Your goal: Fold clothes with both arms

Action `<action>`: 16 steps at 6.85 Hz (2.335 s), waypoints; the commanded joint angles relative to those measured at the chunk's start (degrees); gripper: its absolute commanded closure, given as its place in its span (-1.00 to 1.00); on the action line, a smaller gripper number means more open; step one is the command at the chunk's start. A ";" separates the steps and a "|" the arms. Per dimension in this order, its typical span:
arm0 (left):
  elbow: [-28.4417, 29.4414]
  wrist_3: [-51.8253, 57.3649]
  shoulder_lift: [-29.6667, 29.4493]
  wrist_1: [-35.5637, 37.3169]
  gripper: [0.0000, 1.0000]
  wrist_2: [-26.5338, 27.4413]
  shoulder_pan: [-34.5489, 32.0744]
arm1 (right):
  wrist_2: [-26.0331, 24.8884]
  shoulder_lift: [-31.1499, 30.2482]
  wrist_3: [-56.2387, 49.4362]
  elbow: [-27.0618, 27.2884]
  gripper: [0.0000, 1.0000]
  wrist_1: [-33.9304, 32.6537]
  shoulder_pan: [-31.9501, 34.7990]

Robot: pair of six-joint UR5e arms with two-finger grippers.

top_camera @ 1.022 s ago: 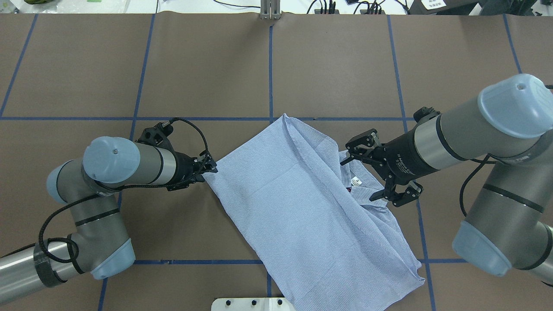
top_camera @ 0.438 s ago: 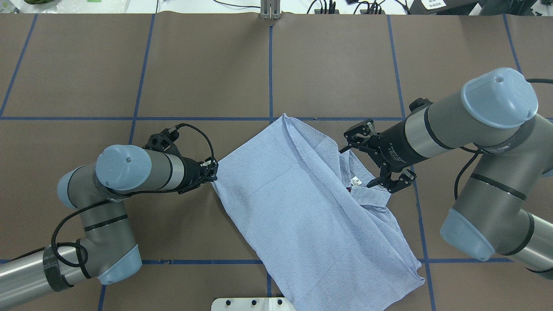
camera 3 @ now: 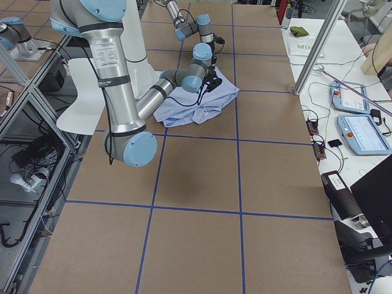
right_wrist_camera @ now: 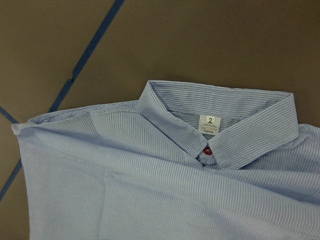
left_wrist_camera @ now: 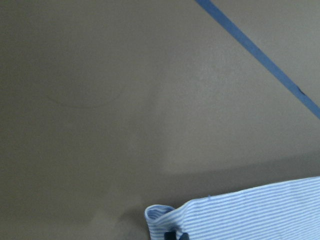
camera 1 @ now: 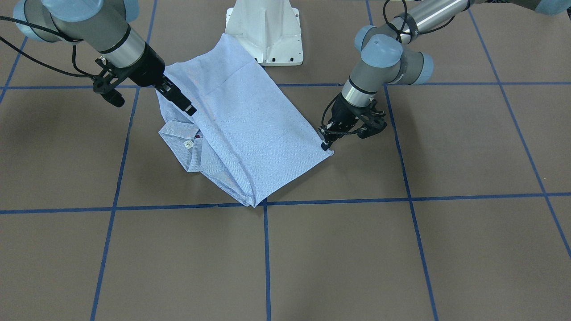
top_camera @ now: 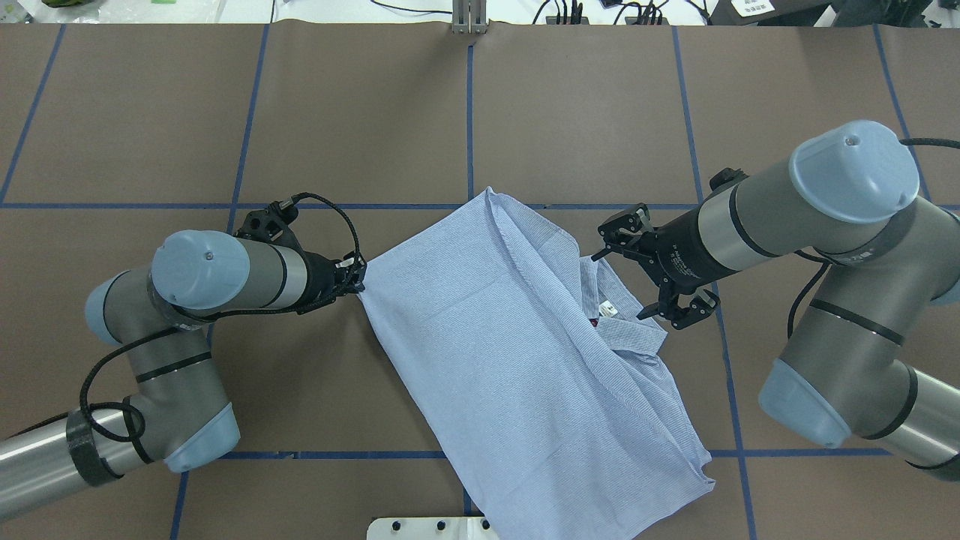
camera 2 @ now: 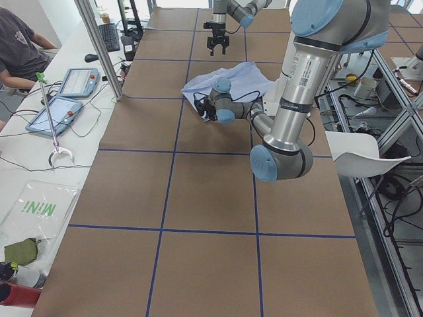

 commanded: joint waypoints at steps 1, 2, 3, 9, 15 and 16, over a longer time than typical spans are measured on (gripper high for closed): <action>14.71 6.54 -9.82 -0.80 1.00 0.93 -7.55 | -0.37 -0.04 -0.01 -0.10 -1.00 -0.09 -0.18; 25.52 9.51 -16.49 -4.99 1.00 0.94 -10.89 | -0.37 -0.04 0.07 -0.10 -1.00 -0.09 -0.27; 35.72 9.81 -22.04 -11.29 1.00 2.50 -12.23 | -1.68 0.05 -0.01 -0.10 -1.00 -0.09 -0.53; 12.33 15.96 -6.59 -13.38 0.19 -15.30 -19.96 | -36.03 7.84 -12.49 -2.11 -1.00 -9.81 -20.89; 11.04 19.04 -5.13 -13.38 0.19 -15.32 -20.50 | -41.86 10.95 -37.16 -5.98 -1.00 -23.12 -27.25; 10.87 19.04 -5.13 -13.38 0.19 -15.41 -20.50 | -41.51 8.69 -37.28 -5.03 -1.00 -23.12 -26.21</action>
